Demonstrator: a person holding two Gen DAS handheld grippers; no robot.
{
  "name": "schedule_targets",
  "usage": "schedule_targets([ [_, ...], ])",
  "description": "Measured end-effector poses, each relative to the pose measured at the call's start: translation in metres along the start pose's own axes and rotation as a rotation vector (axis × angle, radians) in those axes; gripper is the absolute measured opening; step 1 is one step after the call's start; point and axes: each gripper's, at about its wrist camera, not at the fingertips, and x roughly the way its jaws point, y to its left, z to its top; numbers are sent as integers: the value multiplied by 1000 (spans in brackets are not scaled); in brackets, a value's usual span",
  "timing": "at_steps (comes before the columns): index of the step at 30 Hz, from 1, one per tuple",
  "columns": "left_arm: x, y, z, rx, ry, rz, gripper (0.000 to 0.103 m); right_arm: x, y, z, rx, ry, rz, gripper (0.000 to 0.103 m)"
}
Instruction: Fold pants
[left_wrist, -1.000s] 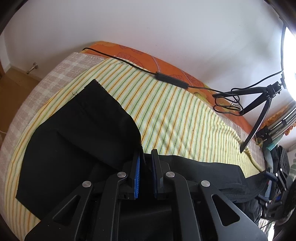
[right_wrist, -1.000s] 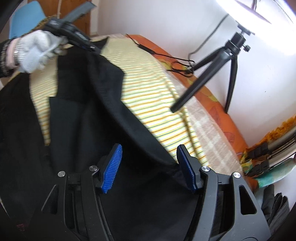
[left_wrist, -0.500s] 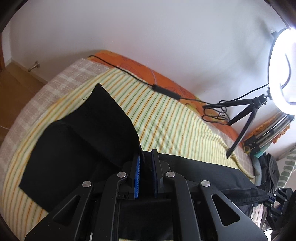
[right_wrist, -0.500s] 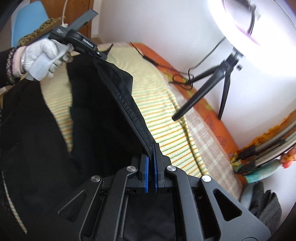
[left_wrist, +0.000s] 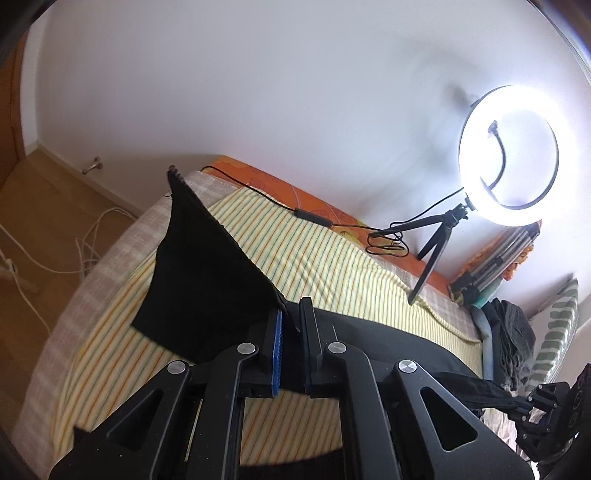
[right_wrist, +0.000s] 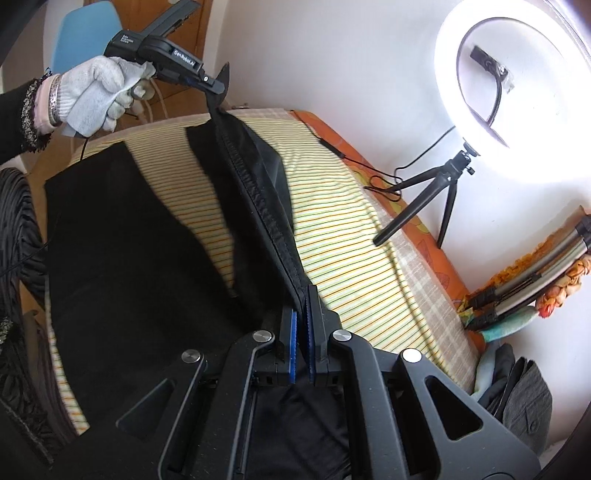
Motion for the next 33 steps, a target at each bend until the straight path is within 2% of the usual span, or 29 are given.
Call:
schedule_targets([
  [6,-43,3,-36,7,-37,0,6,-25,47,-21,-26,-4,25,4],
  [13,-83,23,-106,-27,-39,-7,6,-45,91,-47,-58,20,67,4],
  [22,-86,52,-181,-142,-3,-23,6,-38,130,-77,-119,104,118,4],
  [29,-80,78,-198,-247,-30,-45,8,-28,146,-92,-145,155,119,4],
  [30,-79,82,-197,-264,-28,-38,20,-28,147,-93,-147,155,118,4],
  [31,-78,87,-197,-280,-24,-28,37,-28,146,-93,-147,156,117,4],
  [33,-76,98,-196,-330,-31,-21,38,-28,146,-93,-142,156,117,4],
])
